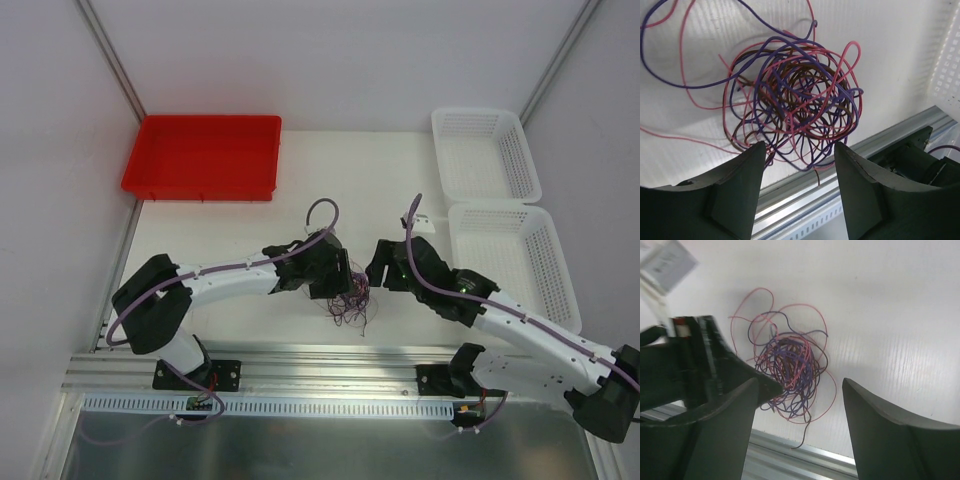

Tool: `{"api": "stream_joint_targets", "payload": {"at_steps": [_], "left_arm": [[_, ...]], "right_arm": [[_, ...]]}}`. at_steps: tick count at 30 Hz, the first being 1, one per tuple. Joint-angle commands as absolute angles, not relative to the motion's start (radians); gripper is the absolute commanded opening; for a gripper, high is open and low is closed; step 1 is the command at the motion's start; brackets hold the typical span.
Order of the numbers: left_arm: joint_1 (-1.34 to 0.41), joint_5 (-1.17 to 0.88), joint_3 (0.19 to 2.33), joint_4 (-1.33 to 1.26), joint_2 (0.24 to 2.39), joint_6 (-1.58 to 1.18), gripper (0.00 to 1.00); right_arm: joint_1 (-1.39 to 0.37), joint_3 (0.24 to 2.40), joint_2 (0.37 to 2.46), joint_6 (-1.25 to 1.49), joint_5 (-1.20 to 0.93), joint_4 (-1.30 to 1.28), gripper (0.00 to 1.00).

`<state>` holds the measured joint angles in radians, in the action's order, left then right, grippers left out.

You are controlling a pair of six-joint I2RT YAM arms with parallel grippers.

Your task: Untangle the cables

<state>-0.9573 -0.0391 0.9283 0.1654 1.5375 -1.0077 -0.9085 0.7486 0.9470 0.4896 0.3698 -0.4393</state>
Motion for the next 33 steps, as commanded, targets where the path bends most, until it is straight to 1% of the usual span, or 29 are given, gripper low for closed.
{"api": "stream_joint_targets", "payload": {"at_steps": [1, 3, 4, 5, 7, 9, 12, 13, 18, 23, 24, 29, 30, 33], "left_arm": [[-0.973, -0.017, 0.999, 0.144, 1.604, -1.014, 0.56], [-0.973, -0.008, 1.003, 0.147, 1.626, -0.970, 0.48], [-0.973, -0.006, 0.999, 0.149, 1.629, -0.951, 0.37], [-0.973, -0.005, 0.999, 0.162, 1.628, -0.899, 0.32], [-0.973, 0.021, 0.989, 0.175, 1.614, -0.865, 0.18], [-0.971, 0.029, 0.976, 0.179, 1.592, -0.830, 0.14], [-0.971, 0.023, 0.969, 0.179, 1.580, -0.818, 0.13], [-0.971, 0.017, 0.971, 0.178, 1.580, -0.818, 0.13], [-0.971, 0.003, 0.979, 0.178, 1.592, -0.822, 0.13], [-0.971, 0.009, 0.980, 0.178, 1.589, -0.827, 0.13], [-0.971, 0.009, 0.983, 0.178, 1.586, -0.827, 0.12], [-0.971, 0.023, 0.982, 0.178, 1.578, -0.838, 0.12], [-0.973, 0.029, 0.979, 0.178, 1.578, -0.839, 0.12], [-0.971, 0.038, 0.976, 0.178, 1.578, -0.848, 0.11]], "right_arm": [[-0.891, 0.830, 0.922, 0.312, 0.414, -0.485, 0.72], [-0.864, 0.844, 0.942, 0.267, 0.382, -0.479, 0.71], [-0.855, 0.853, 0.951, 0.255, 0.336, -0.466, 0.71], [-0.845, 0.859, 0.968, 0.247, 0.316, -0.460, 0.70], [-0.818, 0.870, 0.992, 0.233, 0.246, -0.442, 0.68], [-0.807, 0.880, 1.034, 0.241, 0.204, -0.430, 0.67], [-0.808, 0.865, 1.089, 0.258, 0.137, -0.374, 0.63], [-0.807, 0.856, 1.103, 0.276, 0.117, -0.335, 0.59], [-0.808, 0.795, 1.161, 0.319, 0.016, -0.204, 0.48], [-0.808, 0.781, 1.226, 0.339, 0.009, -0.172, 0.41], [-0.807, 0.778, 1.235, 0.344, -0.027, -0.157, 0.38], [-0.808, 0.755, 1.278, 0.362, -0.045, -0.124, 0.31], [-0.808, 0.753, 1.281, 0.362, -0.046, -0.121, 0.27], [-0.807, 0.750, 1.287, 0.362, -0.046, -0.118, 0.25]]}}
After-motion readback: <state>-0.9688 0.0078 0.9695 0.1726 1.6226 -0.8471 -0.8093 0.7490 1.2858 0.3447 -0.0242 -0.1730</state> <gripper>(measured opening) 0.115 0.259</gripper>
